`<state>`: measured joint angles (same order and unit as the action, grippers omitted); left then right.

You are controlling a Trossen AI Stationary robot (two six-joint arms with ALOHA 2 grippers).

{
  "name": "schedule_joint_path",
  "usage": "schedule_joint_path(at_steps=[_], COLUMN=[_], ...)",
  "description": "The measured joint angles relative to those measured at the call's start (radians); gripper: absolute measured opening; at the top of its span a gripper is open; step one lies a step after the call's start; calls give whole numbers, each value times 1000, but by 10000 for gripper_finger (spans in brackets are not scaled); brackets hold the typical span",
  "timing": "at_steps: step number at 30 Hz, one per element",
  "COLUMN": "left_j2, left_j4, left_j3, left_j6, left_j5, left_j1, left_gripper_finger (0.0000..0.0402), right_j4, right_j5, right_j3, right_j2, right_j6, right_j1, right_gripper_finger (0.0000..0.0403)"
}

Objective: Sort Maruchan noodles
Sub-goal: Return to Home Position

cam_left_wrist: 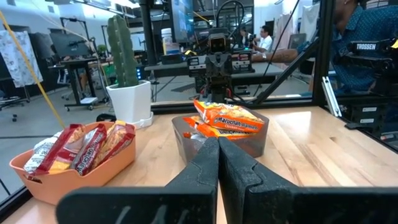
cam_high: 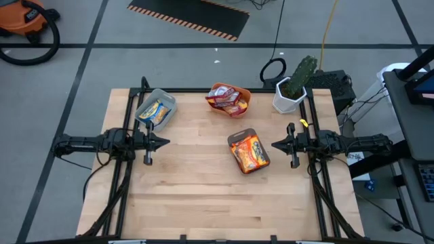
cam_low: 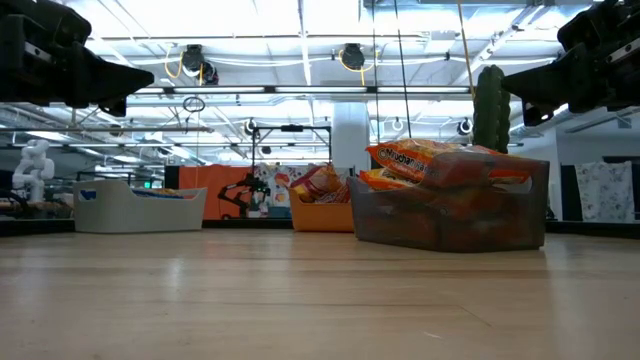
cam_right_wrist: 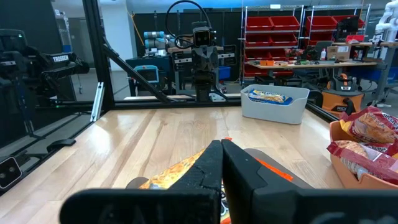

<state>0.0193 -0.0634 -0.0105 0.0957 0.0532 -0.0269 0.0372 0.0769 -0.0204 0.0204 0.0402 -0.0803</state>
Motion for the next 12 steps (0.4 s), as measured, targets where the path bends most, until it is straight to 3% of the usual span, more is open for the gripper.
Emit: schedule_joint_path(at_steps=[12], left_j2=[0], left_j4=[0], left_j3=[0], left_j6=[-3], left_j5=[0], left_j1=[0], left_gripper_finger=[4], right_j4=[0], right_j5=[0], right_j3=[0], right_j2=[0], right_j6=[0], right_j1=[0], right_gripper_finger=[0])
